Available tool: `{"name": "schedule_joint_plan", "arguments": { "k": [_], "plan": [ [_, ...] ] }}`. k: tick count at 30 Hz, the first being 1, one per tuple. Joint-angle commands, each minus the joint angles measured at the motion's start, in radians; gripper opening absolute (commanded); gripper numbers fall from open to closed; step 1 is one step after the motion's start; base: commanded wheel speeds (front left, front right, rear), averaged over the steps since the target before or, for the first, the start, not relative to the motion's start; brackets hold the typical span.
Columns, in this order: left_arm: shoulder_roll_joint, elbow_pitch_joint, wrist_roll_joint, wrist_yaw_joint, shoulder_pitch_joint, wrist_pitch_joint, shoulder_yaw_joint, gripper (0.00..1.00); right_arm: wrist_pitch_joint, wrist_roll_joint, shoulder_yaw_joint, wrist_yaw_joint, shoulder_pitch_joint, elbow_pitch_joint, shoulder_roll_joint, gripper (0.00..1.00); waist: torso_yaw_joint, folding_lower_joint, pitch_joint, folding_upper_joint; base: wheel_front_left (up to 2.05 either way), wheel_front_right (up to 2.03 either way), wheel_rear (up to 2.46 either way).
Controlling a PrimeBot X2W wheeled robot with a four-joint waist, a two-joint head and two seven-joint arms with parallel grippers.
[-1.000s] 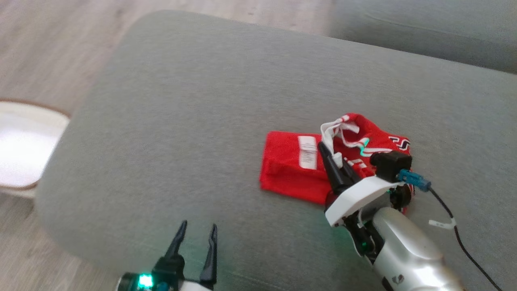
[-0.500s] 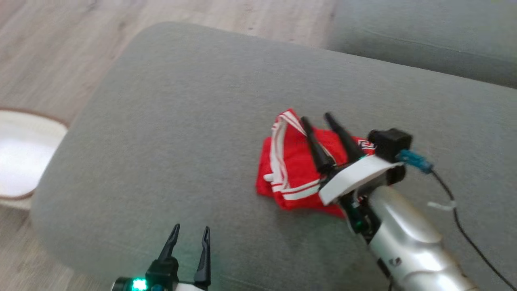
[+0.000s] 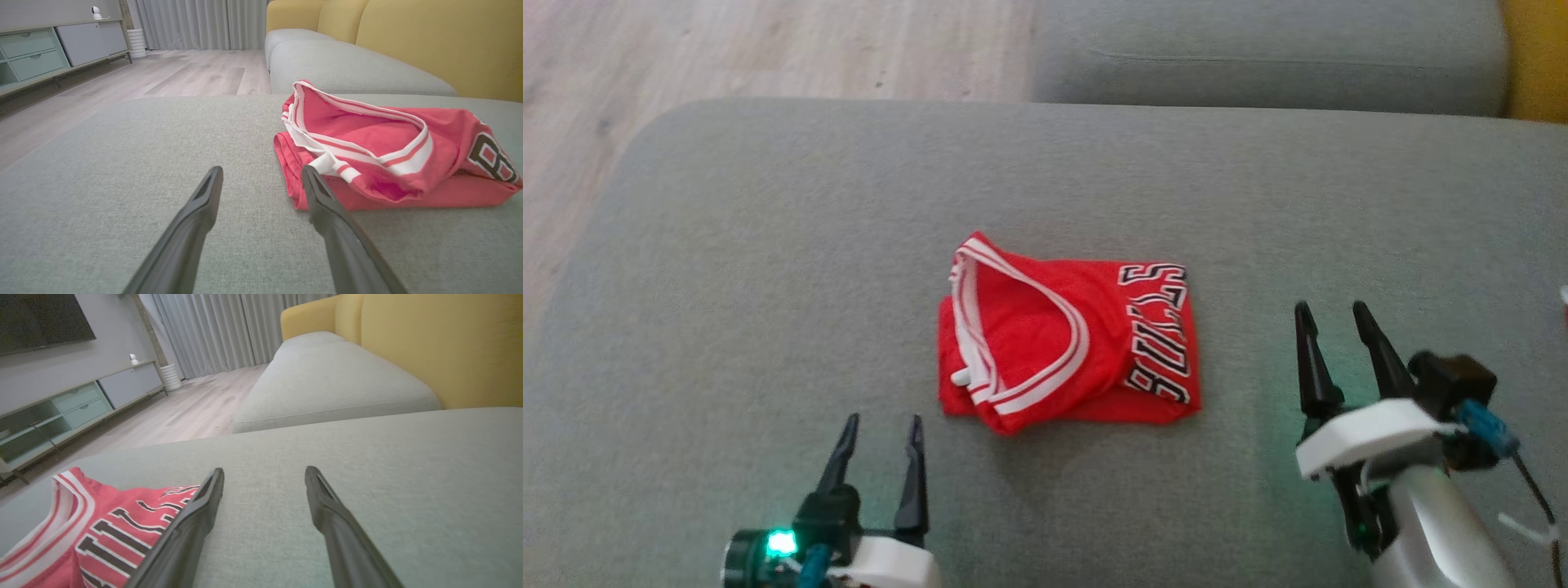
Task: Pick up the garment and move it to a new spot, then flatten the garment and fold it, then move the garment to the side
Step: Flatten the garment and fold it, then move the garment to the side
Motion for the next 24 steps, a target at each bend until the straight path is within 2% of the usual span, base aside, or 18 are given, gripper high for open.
{"name": "schedule_joint_plan", "arguments": {
  "k": [1,5,11,18,24],
  "plan": [
    [0.001,-0.031,0.01,0.007,-0.029,-0.005,0.045,1.0,-0.012,-0.012,0.017,-0.001,-0.014,-0.037,0.014,1.0,-0.028,0.0,-0.007,0.0,0.0,0.0,0.0],
    [0.001,-0.033,0.014,0.023,0.009,-0.005,0.093,1.0,-0.012,-0.058,-0.015,-0.001,0.062,-0.051,0.019,1.0,-0.077,0.0,-0.028,0.0,0.0,0.0,0.0],
    [0.001,-0.035,0.023,0.017,0.055,-0.005,0.124,1.0,-0.012,-0.041,0.015,-0.001,0.128,-0.048,0.019,1.0,-0.11,0.0,-0.041,0.0,0.0,0.0,0.0],
    [0.001,-0.038,0.027,0.012,0.063,-0.005,0.118,1.0,-0.012,-0.023,0.027,-0.001,0.133,-0.054,0.019,1.0,-0.113,0.0,-0.042,0.0,0.0,0.0,0.0],
    [0.001,-0.038,0.028,0.007,0.05,-0.005,0.101,1.0,-0.012,-0.006,0.04,-0.001,0.118,-0.055,0.019,1.0,-0.088,0.0,-0.028,0.0,0.0,0.0,0.0]
  ]
}}
